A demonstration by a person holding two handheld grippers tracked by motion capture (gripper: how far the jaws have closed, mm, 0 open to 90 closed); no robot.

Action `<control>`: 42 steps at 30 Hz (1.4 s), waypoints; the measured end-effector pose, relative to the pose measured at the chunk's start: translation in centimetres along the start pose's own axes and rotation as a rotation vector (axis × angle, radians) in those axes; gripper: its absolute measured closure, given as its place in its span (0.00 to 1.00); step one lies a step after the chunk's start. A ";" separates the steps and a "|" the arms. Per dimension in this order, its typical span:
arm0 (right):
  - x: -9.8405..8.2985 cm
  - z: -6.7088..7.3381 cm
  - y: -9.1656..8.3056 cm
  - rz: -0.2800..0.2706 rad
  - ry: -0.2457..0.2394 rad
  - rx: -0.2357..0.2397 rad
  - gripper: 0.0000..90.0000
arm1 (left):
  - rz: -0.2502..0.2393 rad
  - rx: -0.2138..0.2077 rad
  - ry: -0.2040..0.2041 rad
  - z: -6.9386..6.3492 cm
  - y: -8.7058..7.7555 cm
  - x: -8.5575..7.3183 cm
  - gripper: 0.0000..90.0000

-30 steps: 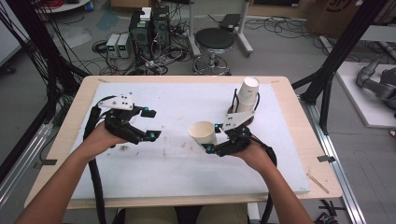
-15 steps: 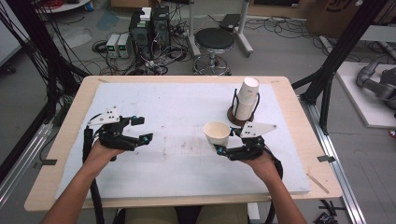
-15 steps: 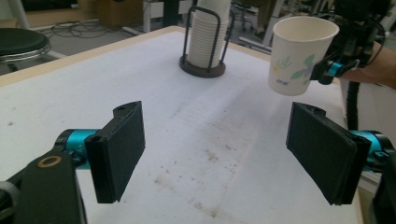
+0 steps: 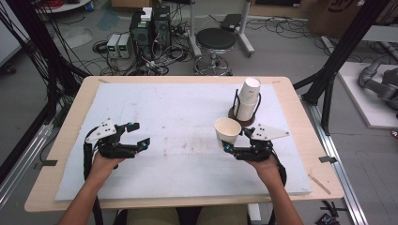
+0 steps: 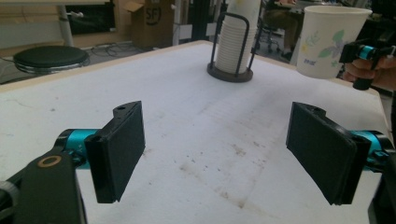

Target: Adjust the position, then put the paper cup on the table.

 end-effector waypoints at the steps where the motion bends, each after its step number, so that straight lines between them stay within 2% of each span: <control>1: 0.1 0.0 -0.1 -0.002 0.000 -0.002 0.39 | -0.003 0.009 0.002 0.1 -0.2 0.0 0.22; 4: 0.3 0.0 -0.2 -0.016 -0.001 -0.012 0.39 | -0.019 0.029 -0.005 0.5 -0.6 -0.1 0.22; 7: 0.7 -0.2 -0.2 -0.038 0.006 -0.014 0.39 | -0.013 0.042 0.004 0.8 -1.0 -0.3 0.22; 17: 0.9 -0.1 0.0 -0.048 0.005 -0.023 0.39 | -0.008 0.043 0.011 0.7 -1.2 -0.5 0.22; 23: 1.1 -0.2 0.8 -0.042 0.006 -0.030 0.39 | -0.001 0.041 0.010 0.7 -1.2 -0.6 0.22; 28: 1.3 -0.2 2.2 -0.029 -0.001 -0.035 0.39 | 0.005 0.039 0.014 0.7 -1.2 -0.7 0.22; 39: 1.0 -0.2 7.4 0.019 0.032 -0.029 0.39 | 0.015 0.045 0.010 0.8 -1.1 -1.0 0.22; 42: 0.5 -0.5 8.7 0.038 0.044 -0.047 0.39 | 0.021 0.041 0.010 0.7 -1.1 -1.1 0.22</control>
Point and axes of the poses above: each handheld gripper's, and its own axes: y roughly forward along the jaws, x roughly out of its top, z roughly to its left, the point moved 9 cm from there along y, roughly forward along the jaws, and after that the axes turned 2 degrees about y, right-handed, at the moved point
